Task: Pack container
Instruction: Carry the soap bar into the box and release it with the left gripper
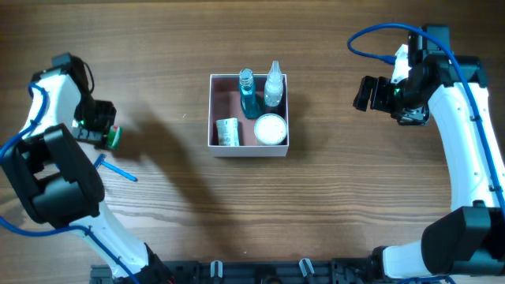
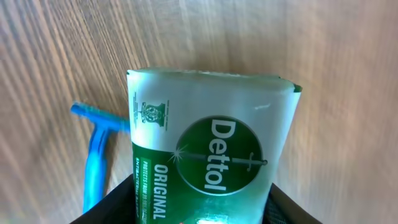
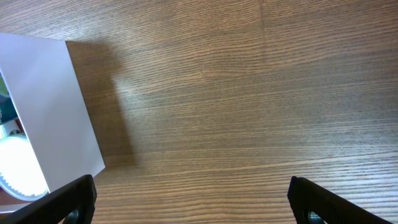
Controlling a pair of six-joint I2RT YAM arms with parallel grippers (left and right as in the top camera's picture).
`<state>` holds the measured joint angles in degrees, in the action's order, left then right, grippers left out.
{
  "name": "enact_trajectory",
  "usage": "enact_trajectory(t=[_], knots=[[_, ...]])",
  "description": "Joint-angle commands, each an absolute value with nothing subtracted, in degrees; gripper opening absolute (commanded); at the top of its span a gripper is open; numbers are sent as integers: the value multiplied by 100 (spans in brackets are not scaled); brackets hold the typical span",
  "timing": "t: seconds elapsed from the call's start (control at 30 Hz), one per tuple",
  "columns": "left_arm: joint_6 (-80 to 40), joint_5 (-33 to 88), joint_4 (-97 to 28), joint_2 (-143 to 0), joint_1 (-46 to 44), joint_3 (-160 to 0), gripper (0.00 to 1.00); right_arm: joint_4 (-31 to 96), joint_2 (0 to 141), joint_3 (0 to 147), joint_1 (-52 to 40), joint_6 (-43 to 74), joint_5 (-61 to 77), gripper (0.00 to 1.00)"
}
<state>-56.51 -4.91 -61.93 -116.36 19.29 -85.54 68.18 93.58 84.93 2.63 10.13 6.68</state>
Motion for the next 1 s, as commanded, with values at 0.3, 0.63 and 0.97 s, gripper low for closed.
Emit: enact_trajectory(t=[0.3, 0.63, 0.97], knots=[[-3151, -565, -6189, -9850, -1153, -8934, 30, 6799, 9408, 8477, 259, 908, 757, 100], [-3041, -744, -5867, -10121, -2851, -8927, 32, 6781, 9408, 8477, 259, 908, 757, 100], [-3041, -777, -5933, -10626, -2941, -8925, 35, 6794, 9408, 8477, 259, 906, 757, 100]])
